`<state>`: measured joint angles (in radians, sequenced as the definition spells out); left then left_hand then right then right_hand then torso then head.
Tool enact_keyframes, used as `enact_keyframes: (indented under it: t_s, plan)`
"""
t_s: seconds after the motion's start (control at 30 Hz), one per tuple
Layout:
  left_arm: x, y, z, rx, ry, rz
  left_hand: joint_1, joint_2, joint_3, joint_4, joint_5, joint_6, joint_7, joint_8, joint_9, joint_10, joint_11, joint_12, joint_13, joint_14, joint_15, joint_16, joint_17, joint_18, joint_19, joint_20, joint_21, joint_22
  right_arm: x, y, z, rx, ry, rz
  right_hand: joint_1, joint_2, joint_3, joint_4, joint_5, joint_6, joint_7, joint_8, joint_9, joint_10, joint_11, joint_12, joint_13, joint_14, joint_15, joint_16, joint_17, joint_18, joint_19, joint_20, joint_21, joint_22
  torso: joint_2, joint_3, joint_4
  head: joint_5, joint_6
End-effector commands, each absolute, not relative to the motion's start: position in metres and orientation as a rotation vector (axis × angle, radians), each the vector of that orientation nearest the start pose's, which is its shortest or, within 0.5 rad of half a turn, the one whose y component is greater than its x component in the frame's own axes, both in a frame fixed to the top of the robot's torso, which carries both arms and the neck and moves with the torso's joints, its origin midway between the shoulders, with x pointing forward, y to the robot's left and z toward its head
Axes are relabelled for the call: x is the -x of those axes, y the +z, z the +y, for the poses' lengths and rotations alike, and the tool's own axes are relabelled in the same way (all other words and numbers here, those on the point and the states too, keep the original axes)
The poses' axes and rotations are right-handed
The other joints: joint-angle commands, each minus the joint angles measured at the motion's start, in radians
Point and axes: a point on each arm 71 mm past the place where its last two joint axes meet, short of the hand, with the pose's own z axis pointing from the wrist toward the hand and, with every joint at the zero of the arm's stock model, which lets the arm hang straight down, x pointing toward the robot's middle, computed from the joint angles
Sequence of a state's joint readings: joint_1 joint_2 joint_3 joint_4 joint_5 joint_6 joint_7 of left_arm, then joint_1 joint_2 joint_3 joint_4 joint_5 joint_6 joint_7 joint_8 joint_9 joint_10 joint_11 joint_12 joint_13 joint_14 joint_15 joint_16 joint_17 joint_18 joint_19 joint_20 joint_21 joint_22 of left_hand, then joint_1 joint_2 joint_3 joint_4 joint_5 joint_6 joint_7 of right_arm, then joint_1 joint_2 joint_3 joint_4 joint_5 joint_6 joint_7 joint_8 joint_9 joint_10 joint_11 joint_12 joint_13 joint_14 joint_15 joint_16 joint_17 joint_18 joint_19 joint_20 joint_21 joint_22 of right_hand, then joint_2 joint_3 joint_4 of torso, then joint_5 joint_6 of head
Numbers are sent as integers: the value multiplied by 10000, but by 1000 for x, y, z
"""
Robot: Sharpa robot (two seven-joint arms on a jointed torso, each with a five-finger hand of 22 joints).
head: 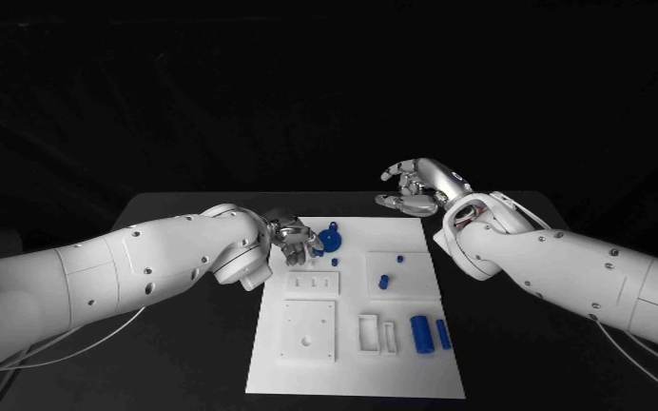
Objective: Assemble the parts on the task board
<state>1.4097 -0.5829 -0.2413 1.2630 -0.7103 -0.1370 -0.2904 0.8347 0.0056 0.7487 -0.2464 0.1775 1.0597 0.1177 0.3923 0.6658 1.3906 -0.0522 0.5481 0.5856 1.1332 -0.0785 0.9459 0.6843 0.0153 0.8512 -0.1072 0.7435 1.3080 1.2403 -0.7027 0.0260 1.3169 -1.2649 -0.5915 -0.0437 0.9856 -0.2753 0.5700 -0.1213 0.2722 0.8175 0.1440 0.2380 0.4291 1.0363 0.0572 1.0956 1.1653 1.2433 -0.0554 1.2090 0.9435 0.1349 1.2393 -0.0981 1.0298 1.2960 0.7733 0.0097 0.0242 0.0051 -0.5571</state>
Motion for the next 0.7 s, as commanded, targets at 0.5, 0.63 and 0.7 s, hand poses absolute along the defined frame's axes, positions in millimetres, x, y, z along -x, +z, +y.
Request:
enact_keyframes:
  t_s: [0.5, 0.63, 0.7]
  plan:
    - [-532, -218, 154, 1550, -4629, 21094, 76, -63, 4, -46, 766, 1174, -1048, 26, 1236, 402, -394, 602, 315, 374, -249, 627, 20, 1, 487, -902, 574, 183, -555, -116, -212, -2539, 7228, 13070, 27, 109, -148, 95, 163, -244, 241, 83, 28, -69, -37, 26, -79, -50, -22, -84, -14, 1269, -42, -14, -93, -2, 26, -9, 32, -36, -240]
    - [-531, -224, 155, 1768, -4625, 21160, -52, -78, -23, -168, 1439, 1302, -1113, 31, 1478, 458, -464, 887, 446, 454, -355, 925, 60, 32, 690, -994, 773, 222, -555, -116, -210, -2526, 7245, 13073, 12, 117, -176, 116, 159, -239, 240, 90, 33, -67, -38, 33, -92, -46, -23, -86, -13, 1269, -40, -11, -97, 1, 27, -19, 21, -55, -283]
    - [-531, -226, 155, 1860, -4660, 21219, -77, -76, -18, -181, 1465, 1320, -1124, 23, 1539, 450, -476, 955, 475, 451, -376, 989, 62, 32, 701, -1011, 806, 221, -555, -115, -210, -2530, 7248, 13075, 11, 119, -180, 119, 158, -239, 239, 91, 34, -66, -38, 34, -94, -45, -23, -86, -13, 1269, -40, -11, -97, 1, 24, -27, 20, -67, -313]
